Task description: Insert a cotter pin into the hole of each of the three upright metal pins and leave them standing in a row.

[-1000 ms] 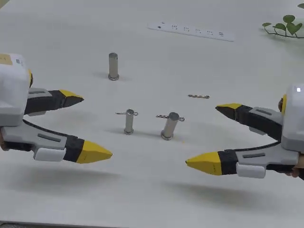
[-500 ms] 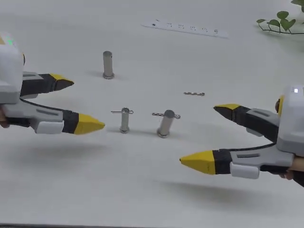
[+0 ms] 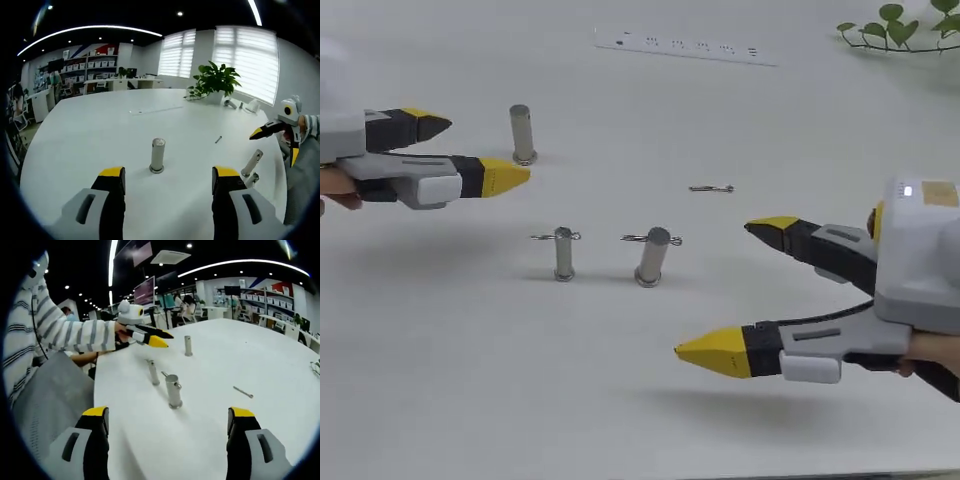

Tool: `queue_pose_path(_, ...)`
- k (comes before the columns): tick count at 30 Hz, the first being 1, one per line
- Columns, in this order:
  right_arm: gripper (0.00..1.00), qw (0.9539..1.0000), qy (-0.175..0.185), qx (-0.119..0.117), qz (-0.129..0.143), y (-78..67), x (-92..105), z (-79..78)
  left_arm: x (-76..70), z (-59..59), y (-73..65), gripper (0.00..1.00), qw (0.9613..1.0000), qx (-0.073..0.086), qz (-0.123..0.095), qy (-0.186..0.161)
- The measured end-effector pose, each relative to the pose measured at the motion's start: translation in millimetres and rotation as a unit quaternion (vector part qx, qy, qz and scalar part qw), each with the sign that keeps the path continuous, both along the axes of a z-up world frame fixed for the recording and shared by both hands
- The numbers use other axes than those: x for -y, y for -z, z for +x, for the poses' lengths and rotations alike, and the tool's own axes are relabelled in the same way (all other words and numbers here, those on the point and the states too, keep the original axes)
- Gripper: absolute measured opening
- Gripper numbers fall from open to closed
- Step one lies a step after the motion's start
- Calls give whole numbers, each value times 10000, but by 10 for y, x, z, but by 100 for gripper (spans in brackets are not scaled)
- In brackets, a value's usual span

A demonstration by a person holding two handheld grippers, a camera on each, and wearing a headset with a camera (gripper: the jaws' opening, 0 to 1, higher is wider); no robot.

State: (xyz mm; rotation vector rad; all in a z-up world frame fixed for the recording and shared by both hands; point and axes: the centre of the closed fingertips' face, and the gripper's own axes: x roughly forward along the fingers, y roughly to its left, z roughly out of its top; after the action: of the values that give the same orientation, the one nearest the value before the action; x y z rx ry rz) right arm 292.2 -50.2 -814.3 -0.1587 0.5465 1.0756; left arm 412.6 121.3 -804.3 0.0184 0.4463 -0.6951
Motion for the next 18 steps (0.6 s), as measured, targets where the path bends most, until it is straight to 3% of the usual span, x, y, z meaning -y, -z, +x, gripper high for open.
queue_pose_path(7,99,10000,59,-23,51,-2,17,6,129,186,95,59,10000,-42,-15,-6)
queue_pose_path(11,99,9999,74,-54,50,15,27,8,109,288,163,57,9999,-77,21,-62)
queue_pose_path(15,99,9999,78,-90,51,29,19,2,57,373,189,51,9997,-14,152,-199)
queue_pose_path(18,98,9999,79,-110,43,35,13,0,28,435,171,46,9996,17,74,-260)
